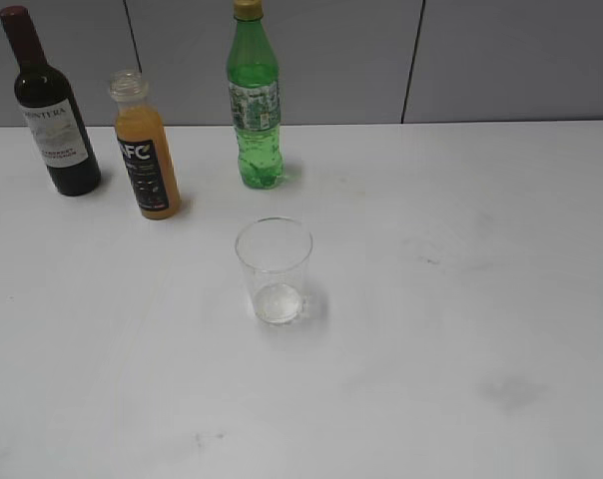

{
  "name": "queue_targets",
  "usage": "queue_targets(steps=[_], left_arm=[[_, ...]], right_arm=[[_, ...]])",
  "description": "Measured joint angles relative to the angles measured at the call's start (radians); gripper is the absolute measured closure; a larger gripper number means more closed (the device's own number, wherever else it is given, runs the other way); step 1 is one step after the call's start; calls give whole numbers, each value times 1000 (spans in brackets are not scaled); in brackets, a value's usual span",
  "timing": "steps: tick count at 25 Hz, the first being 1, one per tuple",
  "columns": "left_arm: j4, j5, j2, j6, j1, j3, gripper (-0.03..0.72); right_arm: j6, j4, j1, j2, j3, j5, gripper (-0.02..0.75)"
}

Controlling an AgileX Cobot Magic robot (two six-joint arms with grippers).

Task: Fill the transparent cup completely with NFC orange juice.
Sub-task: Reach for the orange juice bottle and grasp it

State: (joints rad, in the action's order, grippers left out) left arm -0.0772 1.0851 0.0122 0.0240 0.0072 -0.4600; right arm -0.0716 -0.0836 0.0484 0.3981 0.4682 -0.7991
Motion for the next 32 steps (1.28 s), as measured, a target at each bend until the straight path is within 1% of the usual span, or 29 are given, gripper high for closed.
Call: queue_targets(steps=[8, 14, 24, 32], left_arm=[[0, 0, 0, 0, 0, 0, 267], [0, 0, 0, 0, 0, 0, 267], [0, 0, 0, 0, 0, 0, 267], [0, 0, 0, 0, 0, 0, 267]], right_arm=[[0, 4, 0, -235, -21, -43, 150], [0, 5, 0, -362, -22, -78, 150], [0, 0, 0, -403, -33, -109, 150], [4, -18, 70, -403, -51, -132, 150]])
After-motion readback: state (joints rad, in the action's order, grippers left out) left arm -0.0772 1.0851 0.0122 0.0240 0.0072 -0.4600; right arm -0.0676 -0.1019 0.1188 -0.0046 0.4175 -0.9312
